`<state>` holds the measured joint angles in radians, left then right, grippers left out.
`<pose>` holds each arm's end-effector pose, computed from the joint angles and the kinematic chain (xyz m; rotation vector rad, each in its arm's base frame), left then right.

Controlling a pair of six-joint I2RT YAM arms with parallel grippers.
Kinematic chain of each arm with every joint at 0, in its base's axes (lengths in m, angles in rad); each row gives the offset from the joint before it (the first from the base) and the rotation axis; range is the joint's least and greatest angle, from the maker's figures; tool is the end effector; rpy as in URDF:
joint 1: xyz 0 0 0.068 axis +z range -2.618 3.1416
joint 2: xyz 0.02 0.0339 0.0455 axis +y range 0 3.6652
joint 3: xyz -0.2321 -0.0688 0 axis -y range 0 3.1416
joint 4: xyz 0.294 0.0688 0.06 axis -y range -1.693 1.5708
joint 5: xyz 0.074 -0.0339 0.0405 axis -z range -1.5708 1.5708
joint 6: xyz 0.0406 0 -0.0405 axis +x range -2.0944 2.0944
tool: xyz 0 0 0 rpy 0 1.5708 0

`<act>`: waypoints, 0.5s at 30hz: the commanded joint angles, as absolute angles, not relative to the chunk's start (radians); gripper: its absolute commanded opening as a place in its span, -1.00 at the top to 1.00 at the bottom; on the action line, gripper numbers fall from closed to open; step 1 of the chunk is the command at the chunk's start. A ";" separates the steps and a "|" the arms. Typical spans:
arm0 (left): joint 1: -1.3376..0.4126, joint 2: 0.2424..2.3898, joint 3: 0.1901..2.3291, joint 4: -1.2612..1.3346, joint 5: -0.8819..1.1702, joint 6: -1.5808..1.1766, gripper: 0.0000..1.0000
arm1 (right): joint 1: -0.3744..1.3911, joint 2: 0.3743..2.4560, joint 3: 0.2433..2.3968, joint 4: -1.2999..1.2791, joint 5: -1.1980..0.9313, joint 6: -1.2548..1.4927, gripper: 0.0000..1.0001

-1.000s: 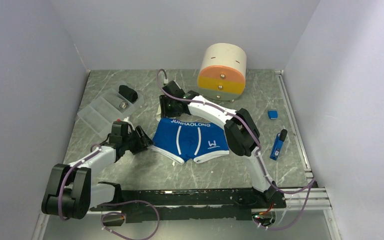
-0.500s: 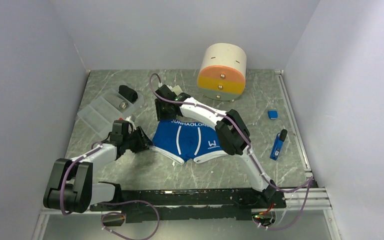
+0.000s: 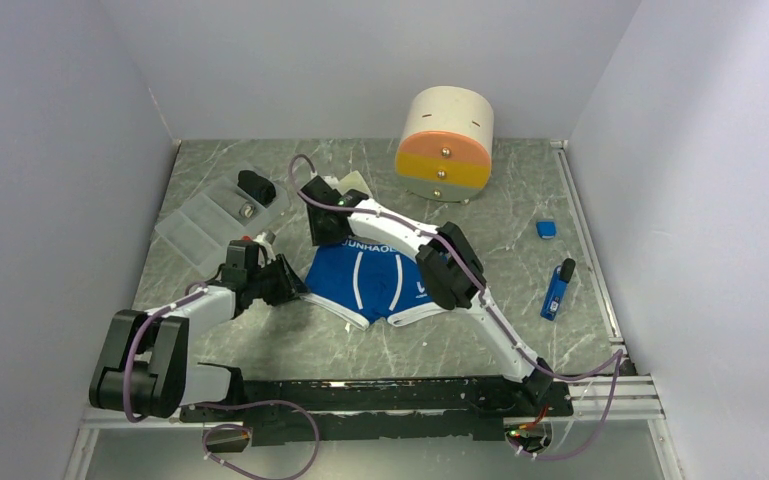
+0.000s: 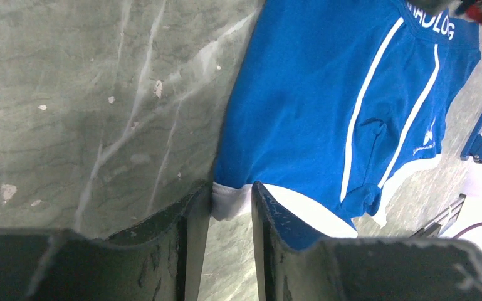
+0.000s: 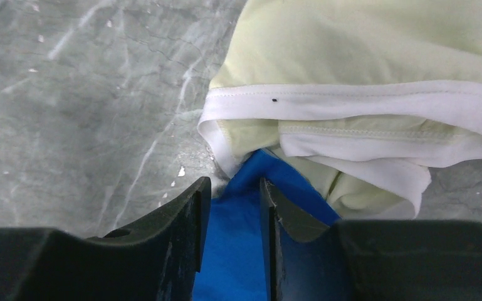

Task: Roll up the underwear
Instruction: Fold the underwear at the center of the board.

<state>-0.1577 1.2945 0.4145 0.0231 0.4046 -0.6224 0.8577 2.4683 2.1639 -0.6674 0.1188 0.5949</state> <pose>0.2574 -0.0571 0.0643 -0.3904 2.4823 -0.8306 0.3728 0.4237 0.1329 -0.2918 2.5703 0.4154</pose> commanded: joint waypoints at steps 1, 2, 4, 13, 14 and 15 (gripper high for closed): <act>-0.158 1.325 0.392 -0.020 0.396 -0.575 0.28 | 0.889 2.502 2.220 -0.719 0.216 0.595 0.25; -0.158 1.325 0.392 -0.021 0.396 -0.571 0.30 | 0.893 2.511 2.227 -0.724 0.235 0.593 0.26; -0.158 1.325 0.393 -0.024 0.395 -0.566 0.35 | 0.902 2.536 2.254 -0.749 0.272 0.591 0.28; -0.162 1.345 0.393 -0.008 0.408 -0.554 0.58 | 0.935 2.589 2.343 -0.810 0.375 0.575 0.49; -0.163 1.344 0.393 -0.008 0.407 -0.552 0.63 | 0.934 2.588 2.346 -0.812 0.379 0.574 0.52; -0.162 1.344 0.392 -0.007 0.409 -0.552 0.67 | 0.935 2.586 2.347 -0.812 0.381 0.573 0.56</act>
<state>-0.1577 1.3224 0.4137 0.0399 0.4217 -0.5880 0.9268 2.5622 2.3070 -0.7712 0.3408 0.5816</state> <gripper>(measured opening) 0.196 0.252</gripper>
